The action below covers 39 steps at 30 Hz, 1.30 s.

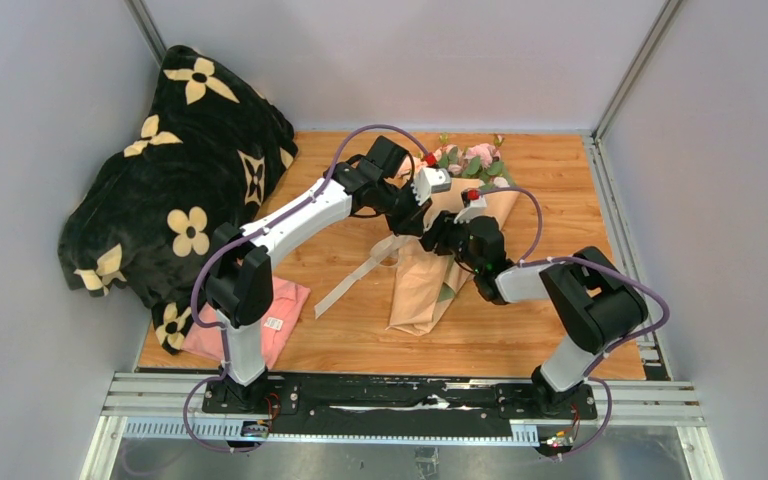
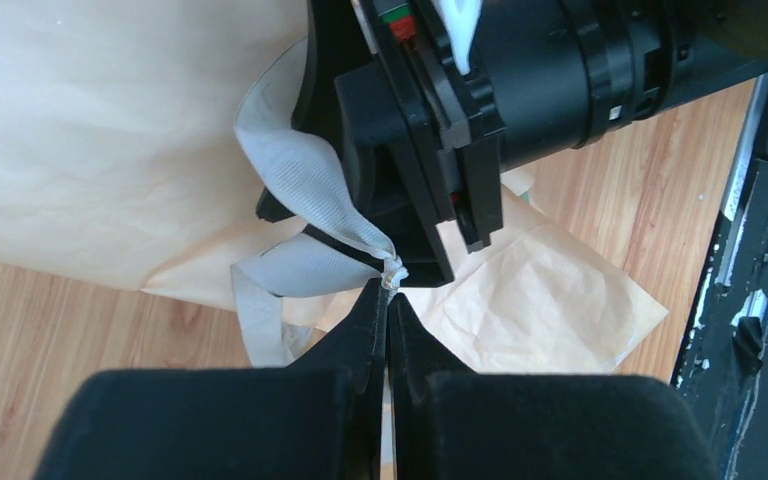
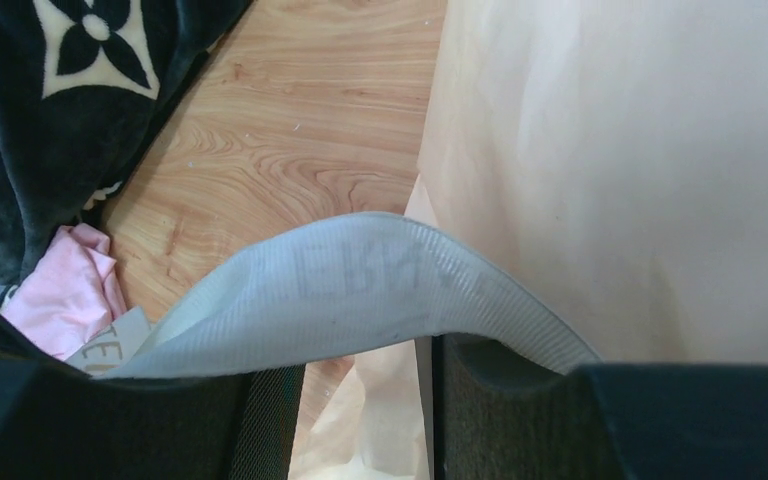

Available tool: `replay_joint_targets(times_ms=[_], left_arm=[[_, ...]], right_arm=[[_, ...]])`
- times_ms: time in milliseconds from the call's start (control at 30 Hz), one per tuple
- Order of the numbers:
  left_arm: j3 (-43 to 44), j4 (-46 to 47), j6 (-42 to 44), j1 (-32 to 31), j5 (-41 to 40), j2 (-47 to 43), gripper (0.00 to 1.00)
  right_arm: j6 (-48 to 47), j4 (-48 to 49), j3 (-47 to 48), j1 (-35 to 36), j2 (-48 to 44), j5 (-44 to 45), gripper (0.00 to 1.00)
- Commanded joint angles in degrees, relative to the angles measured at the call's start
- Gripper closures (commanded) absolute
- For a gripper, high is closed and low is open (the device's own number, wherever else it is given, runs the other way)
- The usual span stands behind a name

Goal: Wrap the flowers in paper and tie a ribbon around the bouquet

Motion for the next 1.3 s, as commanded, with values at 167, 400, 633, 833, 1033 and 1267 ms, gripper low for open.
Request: replay_joint_targets(times_ms=[167, 400, 633, 833, 1033, 1267], left_arm=[[1.6, -0.9, -1.2, -0.4, 2.7, -0.6, 1.00], [1.6, -1.0, -1.3, -0.4, 2.7, -0.5, 1.00], [1.1, 0.0, -2.3, 0.4, -4.6, -1.7, 1.00], [-3.8, 9.6, 1.2, 1.0, -27.5, -4.4, 1.00], [-8.4, 19.6, 7.7, -1.0, -34.6, -4.8, 1.00], [-11.6, 22.0, 8.3, -4.0, -37.1, -5.3, 0.99]], right_arm=[[4.1, 14.8, 0.0, -0.8, 6.4, -0.6, 0.54], [4.0, 19.3, -0.1, -0.8, 8.0, -1.3, 0.83], [3.8, 17.9, -4.7, -0.8, 3.7, -2.2, 1.00], [-0.7, -8.3, -7.4, -1.2, -9.3, -6.9, 1.00], [-7.1, -34.0, -2.7, -1.5, -17.5, -17.6, 1.00], [-8.7, -47.8, 0.3, -5.3, -21.8, -22.8, 1.00]])
